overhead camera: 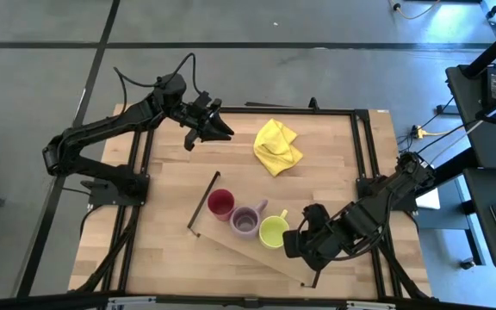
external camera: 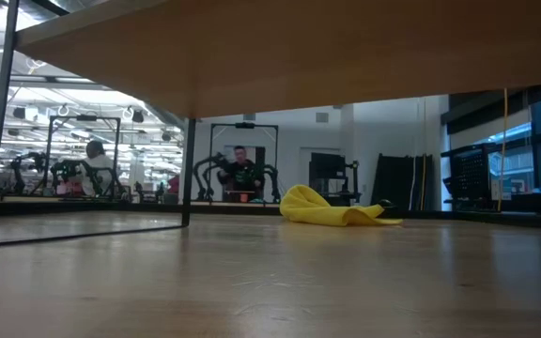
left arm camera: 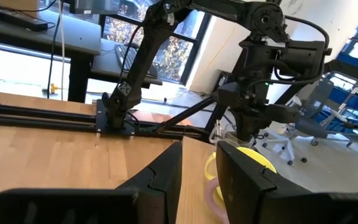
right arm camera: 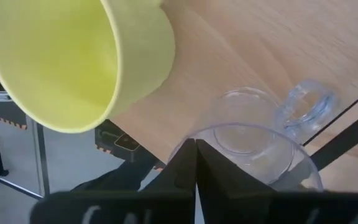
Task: Stack small to large cups/mugs on shelf
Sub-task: Put the transparent mug on the shelf
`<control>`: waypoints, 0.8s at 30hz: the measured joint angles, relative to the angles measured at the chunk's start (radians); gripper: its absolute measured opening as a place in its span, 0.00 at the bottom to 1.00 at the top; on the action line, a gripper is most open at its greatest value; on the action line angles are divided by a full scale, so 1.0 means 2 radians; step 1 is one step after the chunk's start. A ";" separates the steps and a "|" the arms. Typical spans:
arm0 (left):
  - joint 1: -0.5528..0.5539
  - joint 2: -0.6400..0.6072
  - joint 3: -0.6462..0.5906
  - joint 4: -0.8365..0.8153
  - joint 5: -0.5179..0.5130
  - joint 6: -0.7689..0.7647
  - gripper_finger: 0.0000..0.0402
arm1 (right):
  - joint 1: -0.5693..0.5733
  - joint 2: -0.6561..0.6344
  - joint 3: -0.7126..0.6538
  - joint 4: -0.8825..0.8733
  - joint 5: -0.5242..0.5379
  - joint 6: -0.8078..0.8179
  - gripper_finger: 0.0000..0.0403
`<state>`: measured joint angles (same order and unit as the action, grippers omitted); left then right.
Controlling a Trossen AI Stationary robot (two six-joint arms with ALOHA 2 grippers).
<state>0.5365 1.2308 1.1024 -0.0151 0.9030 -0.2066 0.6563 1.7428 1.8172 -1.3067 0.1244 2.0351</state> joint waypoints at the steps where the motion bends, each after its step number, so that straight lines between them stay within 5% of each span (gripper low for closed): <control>1: 0.000 0.000 0.000 0.000 0.000 0.000 0.23 | 0.000 0.000 0.000 0.000 0.002 0.000 0.02; 24: 0.000 0.000 0.000 0.000 0.000 -0.012 0.23 | -0.016 -0.002 0.000 0.032 -0.029 -0.028 0.08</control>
<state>0.5365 1.2308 1.1023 -0.0151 0.9031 -0.2298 0.6243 1.7378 1.8172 -1.2427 0.0673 1.9795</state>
